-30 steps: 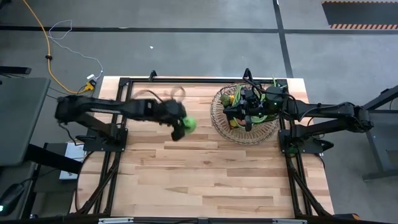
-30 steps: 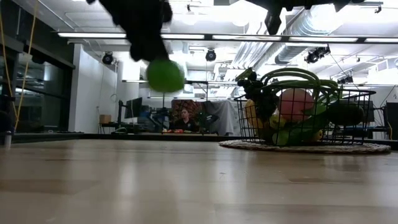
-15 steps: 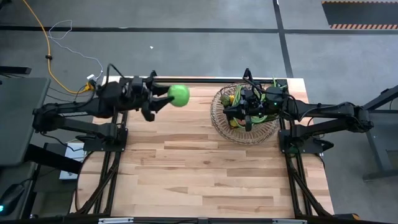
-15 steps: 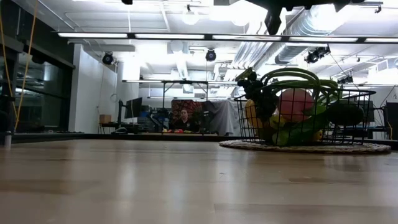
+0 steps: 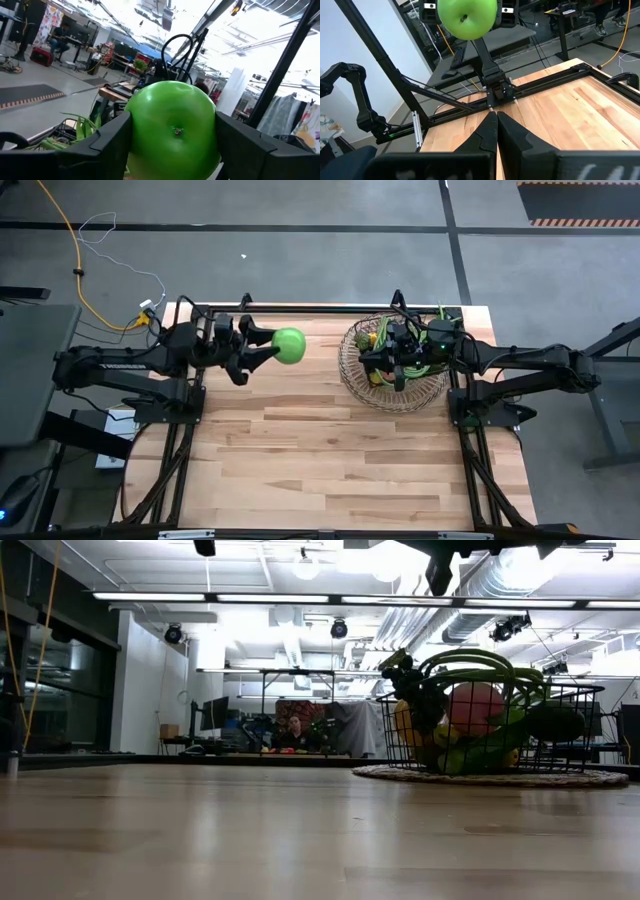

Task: Build produce basket
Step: Put the green apple into the wire basket

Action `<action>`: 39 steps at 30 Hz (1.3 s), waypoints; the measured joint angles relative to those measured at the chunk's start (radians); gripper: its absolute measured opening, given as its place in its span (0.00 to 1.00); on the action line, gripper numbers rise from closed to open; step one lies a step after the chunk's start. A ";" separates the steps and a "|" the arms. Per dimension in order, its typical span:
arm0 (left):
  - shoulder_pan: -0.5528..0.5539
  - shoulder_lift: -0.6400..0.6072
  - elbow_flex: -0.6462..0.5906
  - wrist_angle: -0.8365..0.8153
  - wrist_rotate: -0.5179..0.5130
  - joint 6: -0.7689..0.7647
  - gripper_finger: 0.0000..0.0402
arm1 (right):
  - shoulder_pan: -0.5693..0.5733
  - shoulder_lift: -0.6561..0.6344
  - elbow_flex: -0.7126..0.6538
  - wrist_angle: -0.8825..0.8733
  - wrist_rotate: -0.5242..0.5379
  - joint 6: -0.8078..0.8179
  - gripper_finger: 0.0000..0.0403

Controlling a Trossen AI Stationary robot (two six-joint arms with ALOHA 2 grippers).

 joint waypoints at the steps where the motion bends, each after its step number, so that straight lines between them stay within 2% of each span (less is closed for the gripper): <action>1: 0.000 0.000 0.000 0.000 -0.001 0.000 0.60 | 0.000 0.000 0.000 0.000 0.000 0.000 0.00; 7: 0.000 0.004 0.000 -0.017 -0.034 -0.019 0.60 | 0.000 0.000 0.000 0.027 0.000 0.005 0.00; 10: 0.002 0.045 0.033 -0.083 -0.067 -0.006 0.60 | 0.000 0.000 0.000 0.138 0.000 0.007 0.00; 13: 0.018 0.122 0.116 -0.198 -0.091 0.044 0.60 | 0.000 0.000 0.000 0.275 0.000 0.001 0.00; 16: 0.038 0.235 0.207 -0.286 -0.094 0.099 0.60 | -0.002 0.000 0.001 0.395 0.000 0.000 0.00; 19: 0.052 0.371 0.287 -0.296 -0.079 0.157 0.60 | -0.002 0.000 0.001 0.474 0.000 -0.001 0.00; 25: 0.069 0.674 0.472 -0.261 -0.070 0.256 0.60 | -0.002 0.000 0.001 0.573 0.000 -0.019 0.00; 30: 0.073 0.895 0.651 -0.153 -0.062 0.329 0.60 | -0.002 0.000 0.001 0.617 0.000 -0.017 0.00; 35: 0.076 1.062 0.822 -0.129 -0.052 0.360 0.60 | -0.002 0.000 0.001 0.620 0.000 0.007 0.00; 39: 0.076 1.141 0.902 -0.128 -0.062 0.417 0.60 | -0.002 0.000 0.001 0.620 0.000 0.007 0.00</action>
